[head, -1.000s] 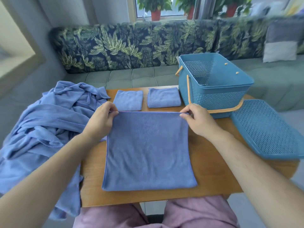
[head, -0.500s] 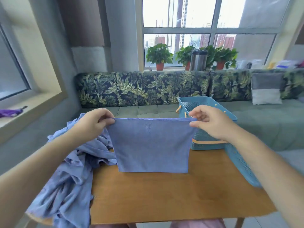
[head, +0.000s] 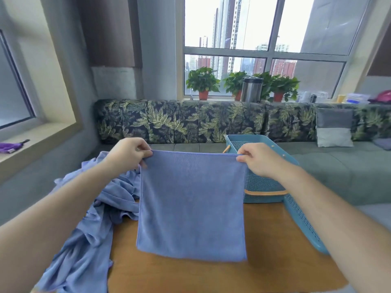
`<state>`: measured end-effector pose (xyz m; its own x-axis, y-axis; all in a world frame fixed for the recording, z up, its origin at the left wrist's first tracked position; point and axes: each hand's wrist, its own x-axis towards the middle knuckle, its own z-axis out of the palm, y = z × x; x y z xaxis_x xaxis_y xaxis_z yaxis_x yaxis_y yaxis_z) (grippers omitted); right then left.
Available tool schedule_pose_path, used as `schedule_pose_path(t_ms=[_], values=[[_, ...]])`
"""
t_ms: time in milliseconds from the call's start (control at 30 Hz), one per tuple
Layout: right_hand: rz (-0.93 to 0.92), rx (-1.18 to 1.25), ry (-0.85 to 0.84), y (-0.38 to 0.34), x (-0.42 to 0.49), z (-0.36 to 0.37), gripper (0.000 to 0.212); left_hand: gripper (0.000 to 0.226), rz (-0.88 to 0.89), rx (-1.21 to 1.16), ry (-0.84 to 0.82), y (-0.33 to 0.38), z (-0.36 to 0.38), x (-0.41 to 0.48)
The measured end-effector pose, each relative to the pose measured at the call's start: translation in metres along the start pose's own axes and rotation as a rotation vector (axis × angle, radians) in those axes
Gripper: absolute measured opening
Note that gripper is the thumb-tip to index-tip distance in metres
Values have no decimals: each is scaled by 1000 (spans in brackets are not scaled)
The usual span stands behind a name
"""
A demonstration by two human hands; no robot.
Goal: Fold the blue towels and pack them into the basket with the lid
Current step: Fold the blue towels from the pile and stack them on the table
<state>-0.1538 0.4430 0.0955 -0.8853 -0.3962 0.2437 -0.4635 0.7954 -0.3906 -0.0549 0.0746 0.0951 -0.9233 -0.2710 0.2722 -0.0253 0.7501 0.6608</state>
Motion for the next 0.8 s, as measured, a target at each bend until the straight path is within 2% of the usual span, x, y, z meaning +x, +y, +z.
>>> schedule_pose_path(t_ms=[167, 233, 300, 467, 633, 800], values=[[40, 24, 190, 2, 30, 12, 12, 19, -28, -197, 81, -1, 13, 27], [17, 76, 267, 1, 35, 10, 12, 14, 3, -183, 120, 1, 11, 34], [-15, 125, 296, -1, 30, 9, 11, 9, 50, -67, 146, 1, 10, 33], [-44, 208, 192, 12, -18, 35, 8, 9, 137, -22, 65, -13, 23, -6], [1, 258, 22, 43, -86, 92, 23, 14, 26, -58, -77, -59, 70, -83], [83, 303, -115, 67, -142, 136, 22, 9, -57, -51, -178, -99, 112, -137]])
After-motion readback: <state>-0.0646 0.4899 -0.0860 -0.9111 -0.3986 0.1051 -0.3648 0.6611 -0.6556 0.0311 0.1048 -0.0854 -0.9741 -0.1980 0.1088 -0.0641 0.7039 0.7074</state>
